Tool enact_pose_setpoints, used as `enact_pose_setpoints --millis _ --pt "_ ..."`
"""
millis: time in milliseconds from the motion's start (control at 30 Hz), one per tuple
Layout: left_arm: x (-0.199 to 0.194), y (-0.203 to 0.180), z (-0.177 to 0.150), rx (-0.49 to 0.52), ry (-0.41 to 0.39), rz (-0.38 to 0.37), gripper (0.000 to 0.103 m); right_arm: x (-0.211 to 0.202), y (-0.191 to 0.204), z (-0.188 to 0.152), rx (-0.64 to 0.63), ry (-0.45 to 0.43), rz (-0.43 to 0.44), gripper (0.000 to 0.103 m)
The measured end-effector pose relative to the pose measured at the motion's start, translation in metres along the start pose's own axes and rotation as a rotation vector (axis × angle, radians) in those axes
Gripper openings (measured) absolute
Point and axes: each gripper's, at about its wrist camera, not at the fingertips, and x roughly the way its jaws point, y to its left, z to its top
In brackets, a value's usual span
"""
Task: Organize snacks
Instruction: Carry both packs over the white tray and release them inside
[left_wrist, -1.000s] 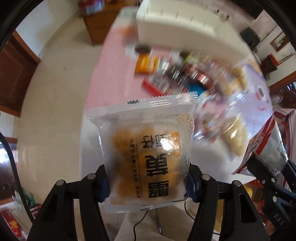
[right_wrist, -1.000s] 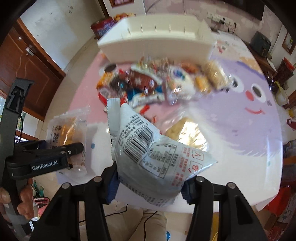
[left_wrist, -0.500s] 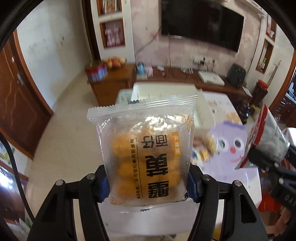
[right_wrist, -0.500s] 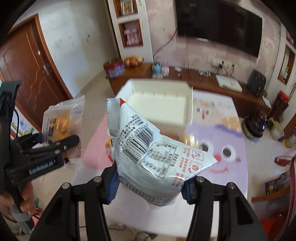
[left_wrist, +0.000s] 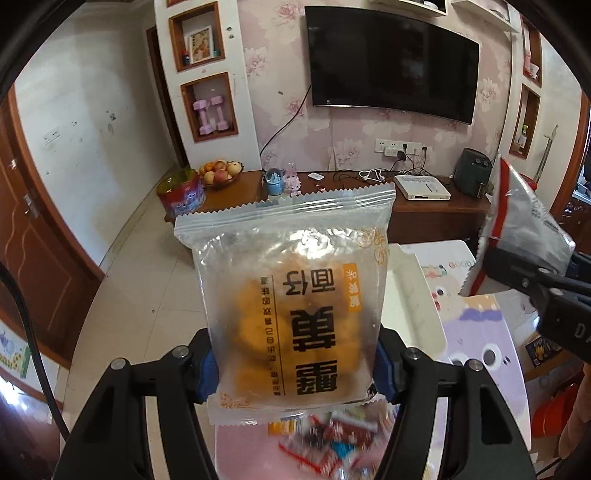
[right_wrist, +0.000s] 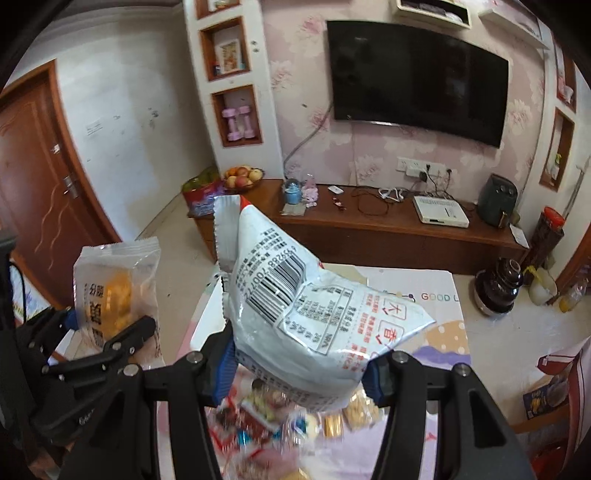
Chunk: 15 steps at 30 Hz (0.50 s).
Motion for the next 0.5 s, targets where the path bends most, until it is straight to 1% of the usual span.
enact_pose_setpoints --millis 67,167,333,433,500 --pt "0.032 0.001 0.012 0.005 0.019 -0.004 0.064 0.029 -0.005 0.011 0.031 0.029 -0.006 0.055" --pt "0.071 0.001 0.015 0.007 0.055 -0.015 0.064 0.067 -0.011 0.017 0.07 0.08 -0.009 0.055" --pt "0.135 -0.002 0.012 0.021 0.129 -0.029 0.064 0.136 -0.016 0.011 0.111 0.186 -0.029 0.055" --pt "0.164 -0.004 0.007 0.035 0.168 -0.024 0.064 0.167 -0.015 0.001 0.125 0.244 -0.044 0.056" --pt "0.18 -0.003 0.004 0.034 0.196 -0.028 0.067 0.181 -0.014 -0.006 0.133 0.277 -0.047 0.056"
